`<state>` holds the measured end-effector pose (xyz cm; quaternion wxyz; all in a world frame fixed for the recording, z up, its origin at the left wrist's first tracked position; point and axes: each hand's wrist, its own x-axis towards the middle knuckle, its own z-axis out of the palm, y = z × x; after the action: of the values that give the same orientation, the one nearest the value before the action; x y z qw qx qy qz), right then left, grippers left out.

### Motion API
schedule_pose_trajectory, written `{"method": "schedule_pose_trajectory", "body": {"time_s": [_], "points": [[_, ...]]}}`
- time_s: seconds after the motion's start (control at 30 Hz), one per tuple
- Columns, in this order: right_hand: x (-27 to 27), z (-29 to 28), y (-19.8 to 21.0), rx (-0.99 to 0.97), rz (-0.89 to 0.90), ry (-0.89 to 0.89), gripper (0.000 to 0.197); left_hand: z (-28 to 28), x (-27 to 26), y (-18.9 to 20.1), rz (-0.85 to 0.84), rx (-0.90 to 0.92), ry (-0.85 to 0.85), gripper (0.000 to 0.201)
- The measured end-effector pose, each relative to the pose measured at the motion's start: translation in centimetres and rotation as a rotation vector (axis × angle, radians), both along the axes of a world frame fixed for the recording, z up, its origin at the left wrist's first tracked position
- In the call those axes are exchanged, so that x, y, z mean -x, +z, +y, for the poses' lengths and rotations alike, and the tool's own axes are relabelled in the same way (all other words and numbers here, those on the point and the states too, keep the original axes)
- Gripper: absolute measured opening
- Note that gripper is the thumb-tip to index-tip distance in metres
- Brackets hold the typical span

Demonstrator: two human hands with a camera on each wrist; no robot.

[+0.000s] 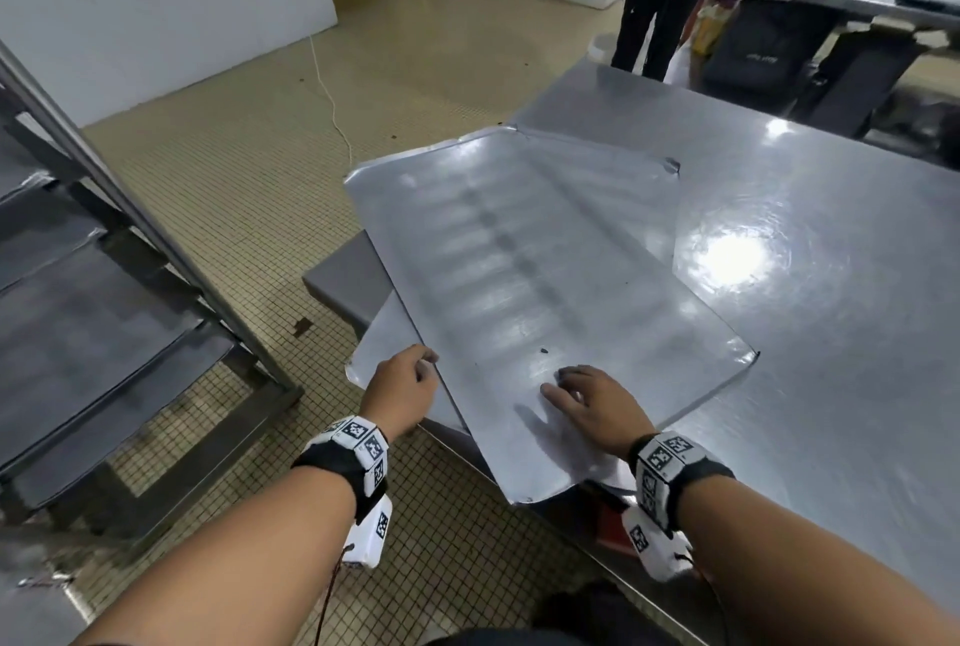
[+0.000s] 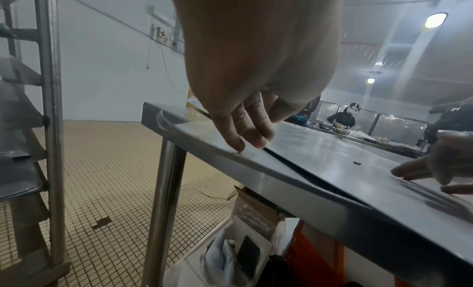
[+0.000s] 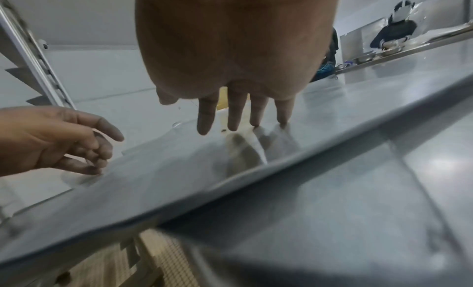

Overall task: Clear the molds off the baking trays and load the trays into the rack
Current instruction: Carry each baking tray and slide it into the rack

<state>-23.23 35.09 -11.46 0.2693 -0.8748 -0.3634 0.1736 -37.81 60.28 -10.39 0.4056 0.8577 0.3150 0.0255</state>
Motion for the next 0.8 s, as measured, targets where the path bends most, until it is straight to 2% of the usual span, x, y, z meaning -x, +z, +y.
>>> {"method": "schedule_pose_trajectory", "body": {"time_s": [0.07,0.2,0.33,0.47,0.53,0.63,0.7,0.8], "points": [[-1.7,-0.2,0.2,0.046,-0.004,-0.039,0.041,0.7,-1.0,0.2,-0.002,0.016,0.020,0.022],[-7.4,-0.8,-0.8,0.137,0.011,-0.118,0.047,2.3,-3.7,0.4,0.034,0.020,0.075,0.038],[-13.8,0.0,-1.2,0.178,-0.002,-0.108,0.056,3.6,-5.9,0.0,0.170,-0.034,0.097,0.057],[-20.6,1.8,-1.3,0.210,-0.014,-0.126,0.060,5.1,-7.8,-0.8,0.265,-0.053,0.179,0.066],[-23.9,3.0,-1.4,0.224,-0.036,-0.120,0.063,5.7,-8.7,-1.0,0.277,-0.069,0.227,0.067],[-28.0,4.7,-1.7,0.232,-0.076,-0.111,0.067,6.6,-10.1,-1.0,0.342,-0.110,0.287,0.052],[-30.0,5.7,-1.9,0.253,-0.086,-0.124,0.072,7.4,-11.1,-1.1,0.383,-0.121,0.327,0.045],[-31.5,6.9,-2.2,0.298,-0.162,-0.165,0.072,8.7,-12.7,-1.4,0.397,-0.127,0.388,0.046]]}}
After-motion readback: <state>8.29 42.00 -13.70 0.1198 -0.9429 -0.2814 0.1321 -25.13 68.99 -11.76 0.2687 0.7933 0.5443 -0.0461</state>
